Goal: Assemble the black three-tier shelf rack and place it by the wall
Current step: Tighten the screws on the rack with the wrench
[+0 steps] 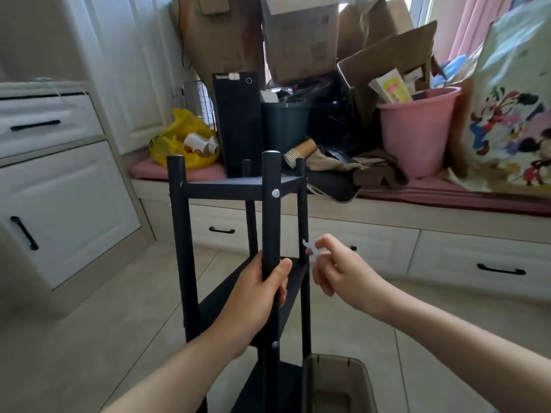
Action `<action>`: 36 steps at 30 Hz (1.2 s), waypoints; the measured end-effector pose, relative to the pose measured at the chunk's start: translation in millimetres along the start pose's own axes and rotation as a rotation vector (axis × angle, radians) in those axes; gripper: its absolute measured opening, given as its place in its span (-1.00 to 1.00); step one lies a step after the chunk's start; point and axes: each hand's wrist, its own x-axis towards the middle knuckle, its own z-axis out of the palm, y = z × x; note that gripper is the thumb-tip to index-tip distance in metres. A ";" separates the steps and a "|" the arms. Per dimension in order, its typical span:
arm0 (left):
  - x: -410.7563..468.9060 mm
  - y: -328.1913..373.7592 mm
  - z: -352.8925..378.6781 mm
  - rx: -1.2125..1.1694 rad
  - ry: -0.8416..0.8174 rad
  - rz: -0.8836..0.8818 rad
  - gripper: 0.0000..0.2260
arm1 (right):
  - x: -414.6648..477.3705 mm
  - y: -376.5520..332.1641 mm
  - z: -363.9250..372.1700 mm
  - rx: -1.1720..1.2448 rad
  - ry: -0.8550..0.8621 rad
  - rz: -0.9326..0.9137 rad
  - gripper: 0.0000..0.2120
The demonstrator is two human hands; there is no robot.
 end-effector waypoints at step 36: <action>-1.9 3.3 -40.8 0.121 0.224 0.274 -0.93 | 62.0 -66.5 39.3 0.258 0.145 -0.096 -0.87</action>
